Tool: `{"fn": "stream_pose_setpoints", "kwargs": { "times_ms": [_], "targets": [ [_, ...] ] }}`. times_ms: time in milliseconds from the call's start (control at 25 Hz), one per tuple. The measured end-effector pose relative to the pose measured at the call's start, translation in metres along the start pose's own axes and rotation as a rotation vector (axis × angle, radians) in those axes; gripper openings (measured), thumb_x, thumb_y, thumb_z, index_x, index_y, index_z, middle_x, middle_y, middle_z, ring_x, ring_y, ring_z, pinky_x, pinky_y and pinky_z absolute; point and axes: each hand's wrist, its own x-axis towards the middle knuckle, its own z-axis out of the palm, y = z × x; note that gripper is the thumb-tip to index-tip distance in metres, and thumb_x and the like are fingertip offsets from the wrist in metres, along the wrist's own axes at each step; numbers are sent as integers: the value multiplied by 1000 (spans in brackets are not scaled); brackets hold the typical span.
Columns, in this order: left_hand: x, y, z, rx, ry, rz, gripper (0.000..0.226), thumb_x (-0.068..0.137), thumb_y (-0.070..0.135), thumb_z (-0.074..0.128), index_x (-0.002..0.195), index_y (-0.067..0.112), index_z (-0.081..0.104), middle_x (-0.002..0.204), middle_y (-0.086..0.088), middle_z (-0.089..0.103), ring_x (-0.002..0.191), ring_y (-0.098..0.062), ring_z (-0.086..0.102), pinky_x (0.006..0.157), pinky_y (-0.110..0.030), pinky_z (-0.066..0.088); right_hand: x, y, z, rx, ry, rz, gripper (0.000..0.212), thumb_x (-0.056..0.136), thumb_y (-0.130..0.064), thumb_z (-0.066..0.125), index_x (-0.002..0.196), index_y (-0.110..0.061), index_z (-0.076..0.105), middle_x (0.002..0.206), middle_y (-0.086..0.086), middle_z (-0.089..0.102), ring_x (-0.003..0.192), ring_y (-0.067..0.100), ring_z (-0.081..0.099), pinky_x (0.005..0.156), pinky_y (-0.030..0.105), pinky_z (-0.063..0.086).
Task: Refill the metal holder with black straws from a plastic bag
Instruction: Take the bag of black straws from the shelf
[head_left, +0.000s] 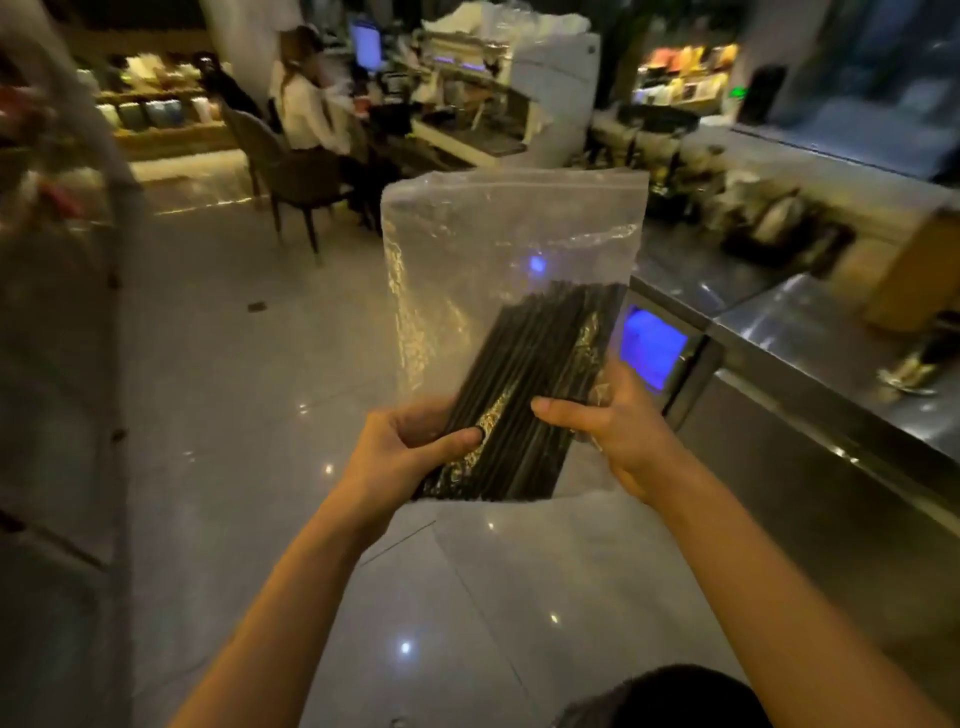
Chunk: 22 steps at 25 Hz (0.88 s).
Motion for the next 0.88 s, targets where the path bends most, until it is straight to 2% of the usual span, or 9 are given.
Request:
{"fn": "stream_pose_setpoints", "kwargs": {
  "times_ms": [120, 280, 440, 520, 640, 880],
  "targets": [
    [52, 0, -1, -42, -150, -32, 30, 82, 0, 65, 111, 7, 69, 103, -9, 76, 95, -23, 73, 74, -26, 58, 20, 2, -12, -24, 151, 23, 66, 66, -5, 77, 128, -9, 54, 107, 6, 73, 102, 23, 71, 89, 49, 57],
    [118, -6, 4, -43, -298, -68, 32, 82, 0, 66, 113, 5, 67, 103, -9, 76, 95, -23, 73, 73, -27, 59, 40, 10, -33, -27, 305, 47, 62, 70, -4, 77, 127, -8, 54, 109, 7, 72, 103, 21, 70, 83, 37, 59],
    [182, -18, 35, -61, -469, -112, 32, 76, 8, 68, 108, 10, 69, 102, -7, 76, 94, -21, 73, 72, -26, 59, 54, 20, -71, -33, 467, 52, 52, 70, -10, 80, 116, -19, 59, 112, 8, 71, 106, 23, 69, 84, 37, 59],
    [219, -29, 68, -66, -544, -126, 36, 73, 12, 69, 108, 7, 69, 102, -11, 75, 95, -25, 73, 73, -28, 60, 60, 28, -104, -21, 569, 42, 50, 69, -10, 78, 114, -19, 59, 109, 3, 72, 105, 20, 69, 81, 34, 59],
    [264, -51, 124, -69, -590, -175, 45, 73, 13, 68, 114, -3, 65, 107, -19, 72, 99, -31, 70, 83, -35, 60, 70, 43, -159, -17, 676, 49, 49, 69, -11, 76, 114, -18, 59, 107, -1, 73, 106, 17, 68, 82, 33, 57],
    [371, -78, 266, -34, -675, -226, 38, 78, 3, 68, 116, -4, 66, 108, -18, 72, 97, -26, 68, 85, -34, 57, 105, 58, -306, 37, 851, 88, 46, 72, -6, 74, 114, -17, 59, 101, -4, 75, 100, 14, 71, 77, 31, 58]
  ]
}}
